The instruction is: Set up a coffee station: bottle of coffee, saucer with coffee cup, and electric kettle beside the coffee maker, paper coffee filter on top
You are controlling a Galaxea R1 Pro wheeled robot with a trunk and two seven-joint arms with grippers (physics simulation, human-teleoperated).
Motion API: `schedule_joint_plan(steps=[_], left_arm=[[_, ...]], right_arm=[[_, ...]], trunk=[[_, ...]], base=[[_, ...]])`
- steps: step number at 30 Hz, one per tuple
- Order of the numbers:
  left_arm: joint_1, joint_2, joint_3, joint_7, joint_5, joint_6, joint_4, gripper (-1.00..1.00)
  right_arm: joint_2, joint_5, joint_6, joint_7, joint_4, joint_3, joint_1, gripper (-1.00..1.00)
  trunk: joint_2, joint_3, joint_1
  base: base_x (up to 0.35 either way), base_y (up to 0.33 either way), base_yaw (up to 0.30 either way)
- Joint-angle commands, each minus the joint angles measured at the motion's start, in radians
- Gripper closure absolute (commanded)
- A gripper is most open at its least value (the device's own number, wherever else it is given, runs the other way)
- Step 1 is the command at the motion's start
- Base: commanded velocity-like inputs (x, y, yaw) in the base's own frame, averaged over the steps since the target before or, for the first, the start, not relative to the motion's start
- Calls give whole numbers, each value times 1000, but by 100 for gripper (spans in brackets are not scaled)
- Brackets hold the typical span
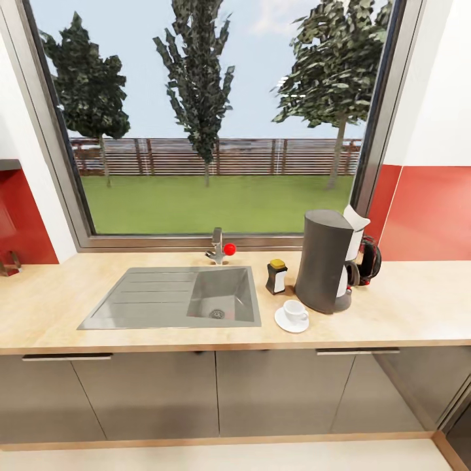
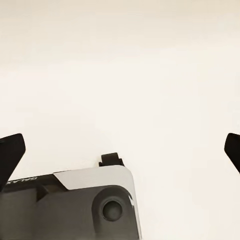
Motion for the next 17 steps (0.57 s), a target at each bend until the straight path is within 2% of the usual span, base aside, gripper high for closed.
schedule_joint_plan(steps=[1,17], left_arm=[[0,0,-3,-6,10,-1,-1,-100],[0,0,-3,-6,10,-1,-1,-100]], right_arm=[[0,-10,-5,-1,1,2,-1,-100],[1,-10,-5,-1,1,2,-1,-100]], trunk=[[-2,-2,0],[-2,-2,0]], base=[[0,0,0],[0,0,0]])
